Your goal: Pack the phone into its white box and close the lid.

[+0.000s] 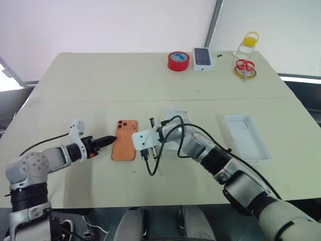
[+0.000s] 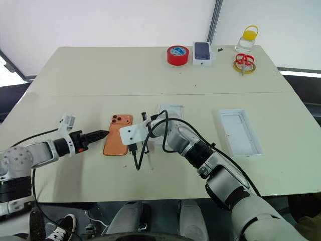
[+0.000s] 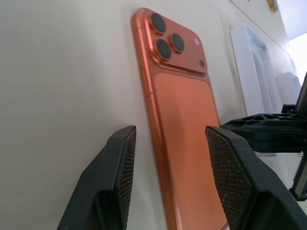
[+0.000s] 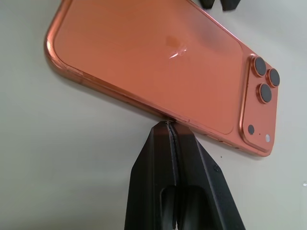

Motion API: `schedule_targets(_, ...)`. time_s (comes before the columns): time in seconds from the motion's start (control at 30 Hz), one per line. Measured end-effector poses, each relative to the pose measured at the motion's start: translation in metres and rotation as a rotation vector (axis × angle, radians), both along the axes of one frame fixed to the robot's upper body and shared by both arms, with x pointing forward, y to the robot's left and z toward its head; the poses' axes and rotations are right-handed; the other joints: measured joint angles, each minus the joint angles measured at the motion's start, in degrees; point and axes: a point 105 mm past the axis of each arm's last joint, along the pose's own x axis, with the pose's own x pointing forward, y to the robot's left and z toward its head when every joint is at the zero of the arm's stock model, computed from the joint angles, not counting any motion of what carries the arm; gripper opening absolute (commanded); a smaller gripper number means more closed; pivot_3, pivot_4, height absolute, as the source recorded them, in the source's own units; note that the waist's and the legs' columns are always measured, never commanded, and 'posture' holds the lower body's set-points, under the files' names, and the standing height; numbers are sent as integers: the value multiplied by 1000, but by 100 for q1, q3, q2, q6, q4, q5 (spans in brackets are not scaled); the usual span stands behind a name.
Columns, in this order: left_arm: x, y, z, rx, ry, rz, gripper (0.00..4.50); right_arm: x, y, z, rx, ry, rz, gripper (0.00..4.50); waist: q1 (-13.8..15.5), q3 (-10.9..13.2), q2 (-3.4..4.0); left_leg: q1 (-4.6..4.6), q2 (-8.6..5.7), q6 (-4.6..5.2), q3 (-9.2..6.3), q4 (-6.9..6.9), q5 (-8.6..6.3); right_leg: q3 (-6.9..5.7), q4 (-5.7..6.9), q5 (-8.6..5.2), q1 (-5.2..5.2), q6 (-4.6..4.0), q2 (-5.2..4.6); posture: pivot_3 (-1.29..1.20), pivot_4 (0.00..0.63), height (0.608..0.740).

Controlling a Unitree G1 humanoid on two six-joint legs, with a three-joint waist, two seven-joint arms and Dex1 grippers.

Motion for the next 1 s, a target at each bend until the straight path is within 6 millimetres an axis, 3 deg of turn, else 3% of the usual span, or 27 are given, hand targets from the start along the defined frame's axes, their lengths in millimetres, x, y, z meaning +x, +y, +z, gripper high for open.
schedule_targets(0.5,7,-41,-1,-94,53,-73,2430,9,-9,-1,-3,-39,-14,28,75,-7,4,13,-13,3,-4,-1,-1,-6,0,-3,19,-3,-12,0,150,740)
schedule_targets(0.77,5,-33,-2,-94,71,-75,2430,10,-9,-1,7,-50,-18,28,-15,-6,3,11,-10,2,-4,-6,0,-6,0,-4,13,-1,-10,0,150,740)
schedule_targets(0.9,5,-32,-7,-119,93,-69,636,11,-9,-1,13,-56,-21,0,-23,-6,3,10,-7,0,-4,-12,1,-6,0,-6,9,-2,-8,0,150,740)
schedule_targets(1.0,4,-38,-1,-162,82,-99,636,13,-10,-1,10,-60,-26,0,-32,-7,-2,11,-7,0,-4,-12,1,-5,-2,-6,10,-2,-9,0,150,740)
